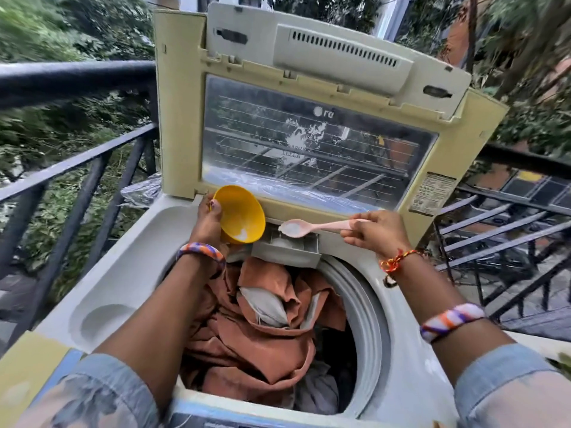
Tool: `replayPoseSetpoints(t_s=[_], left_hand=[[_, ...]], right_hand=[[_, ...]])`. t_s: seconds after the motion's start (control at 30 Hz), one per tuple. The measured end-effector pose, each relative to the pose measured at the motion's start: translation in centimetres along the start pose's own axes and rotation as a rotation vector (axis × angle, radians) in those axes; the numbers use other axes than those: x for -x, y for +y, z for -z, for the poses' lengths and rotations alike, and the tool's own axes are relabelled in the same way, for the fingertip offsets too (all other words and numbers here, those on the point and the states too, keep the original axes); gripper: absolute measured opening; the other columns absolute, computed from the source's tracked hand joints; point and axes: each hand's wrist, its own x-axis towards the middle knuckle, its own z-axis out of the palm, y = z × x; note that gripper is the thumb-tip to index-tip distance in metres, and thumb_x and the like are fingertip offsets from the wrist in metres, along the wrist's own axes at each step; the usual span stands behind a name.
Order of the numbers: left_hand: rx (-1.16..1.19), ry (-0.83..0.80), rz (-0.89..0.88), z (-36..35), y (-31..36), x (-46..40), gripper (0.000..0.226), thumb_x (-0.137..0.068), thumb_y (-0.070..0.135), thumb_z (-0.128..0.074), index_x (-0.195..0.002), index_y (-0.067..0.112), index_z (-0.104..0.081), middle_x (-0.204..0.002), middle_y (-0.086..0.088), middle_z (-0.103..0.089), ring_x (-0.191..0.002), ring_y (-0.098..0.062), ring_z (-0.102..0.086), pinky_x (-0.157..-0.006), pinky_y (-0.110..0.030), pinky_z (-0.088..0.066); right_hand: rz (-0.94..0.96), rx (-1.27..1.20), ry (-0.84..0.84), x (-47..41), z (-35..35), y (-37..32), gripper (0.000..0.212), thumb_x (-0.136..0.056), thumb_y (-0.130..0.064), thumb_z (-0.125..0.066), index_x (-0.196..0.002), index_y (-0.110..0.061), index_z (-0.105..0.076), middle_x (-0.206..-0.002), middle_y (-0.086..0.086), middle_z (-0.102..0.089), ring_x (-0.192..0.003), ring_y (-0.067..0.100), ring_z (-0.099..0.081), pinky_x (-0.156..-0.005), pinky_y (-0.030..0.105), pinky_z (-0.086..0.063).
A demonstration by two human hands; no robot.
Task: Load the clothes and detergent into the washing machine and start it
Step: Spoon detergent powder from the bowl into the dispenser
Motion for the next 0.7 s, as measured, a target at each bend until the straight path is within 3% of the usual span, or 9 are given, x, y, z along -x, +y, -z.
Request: replayPoseSetpoints(t_s=[0.1, 0.17, 0.27, 0.4, 0.47, 0.57, 0.6, 0.7], left_hand=[[-0.013, -0.021, -0.007, 0.1, -0.4, 0.1, 0.036, -0.101, 0.031, -0.028, -0.137, 0.033, -0.031, -0.148, -0.01, -0.03, -0.116, -0.031, -0.042, -0.1, -0.066, -0.034], [-0.019, -0.027, -0.007, 0.1, -0.5, 0.1, 0.036, -0.101, 0.031, -0.028, -0.137, 0.032, -0.032, -0.147, -0.01, -0.031, -0.116, -0.031, -0.043, -0.1, -0.066, -0.034], [-0.014, -0.026, -0.003, 0.2, -0.5, 0.0, 0.037, -0.101, 0.031, -0.029, -0.138, 0.033, -0.032, -0.148, -0.01, -0.03, -0.127, -0.036, -0.041, -0.101, -0.066, -0.034], [0.005, -0.028, -0.014, 0.3, -0.3, 0.0, 0.038, -0.101, 0.029, -0.029, -0.139, 0.033, -0.032, -0.147, -0.009, -0.032, -0.13, -0.035, -0.039, -0.103, -0.065, -0.032], [-0.023, -0.019, -0.044, 0.5, -0.2, -0.1, 0.033, -0.101, 0.029, -0.03, -0.132, 0.034, -0.039, -0.143, -0.01, -0.036, -0.131, -0.037, -0.039, -0.102, -0.066, -0.033], [-0.043, -0.04, -0.106, 0.4, 0.3, 0.0, 0.022, -0.101, 0.027, -0.028, -0.114, 0.036, -0.045, -0.132, -0.011, -0.043, -0.129, -0.038, -0.041, -0.102, -0.066, -0.033], [-0.021, -0.049, -0.117, 0.4, 0.4, 0.1, 0.026, -0.101, 0.025, -0.027, -0.121, 0.032, -0.044, -0.134, -0.012, -0.043, -0.127, -0.037, -0.043, -0.103, -0.066, -0.033], [0.036, -0.099, -0.123, 0.1, 0.6, 0.9, 0.038, -0.102, 0.022, -0.025, -0.139, 0.021, -0.033, -0.126, -0.009, -0.043, -0.115, -0.03, -0.046, -0.102, -0.063, -0.034]], right_hand=[[0.284, 0.3, 0.031, 0.3, -0.7, 1.4, 0.032, -0.082, 0.009, -0.048, -0.066, -0.015, -0.061, -0.074, 0.017, -0.066, -0.052, 0.011, -0.066, -0.057, 0.026, -0.058], [0.472, 0.477, 0.037, 0.9, -1.3, 1.9, 0.023, -0.078, 0.006, -0.053, -0.073, -0.009, -0.07, -0.074, 0.016, -0.071, -0.066, 0.022, -0.068, -0.07, 0.035, -0.057], [0.742, 0.691, -0.001, 2.0, -1.9, 2.3, 0.017, -0.077, 0.005, -0.06, -0.087, -0.002, -0.073, -0.084, 0.017, -0.074, -0.077, 0.025, -0.068, -0.072, 0.027, -0.05], [0.94, 0.819, -0.054, 2.6, -2.0, 2.5, 0.023, -0.074, 0.009, -0.06, -0.091, -0.001, -0.073, -0.085, 0.019, -0.073, -0.079, 0.033, -0.07, -0.072, 0.035, -0.055], [0.984, 0.812, -0.061, 3.0, -1.9, 1.5, 0.024, -0.075, 0.008, -0.057, -0.091, -0.003, -0.072, -0.082, 0.018, -0.073, -0.076, 0.033, -0.069, -0.069, 0.037, -0.056], [1.005, 0.619, -0.03, 3.9, -1.9, -1.4, 0.019, -0.075, 0.006, -0.06, -0.088, -0.001, -0.071, -0.077, 0.016, -0.073, -0.071, 0.029, -0.07, -0.069, 0.029, -0.052], [0.973, 0.54, -0.032, 3.9, -2.1, -2.1, 0.018, -0.076, 0.005, -0.061, -0.089, -0.002, -0.071, -0.077, 0.015, -0.073, -0.071, 0.027, -0.07, -0.071, 0.026, -0.053], [0.881, 0.383, -0.067, 3.9, -2.8, -2.5, 0.017, -0.079, -0.001, -0.06, -0.091, -0.004, -0.071, -0.078, 0.012, -0.073, -0.073, 0.024, -0.071, -0.074, 0.044, -0.058]])
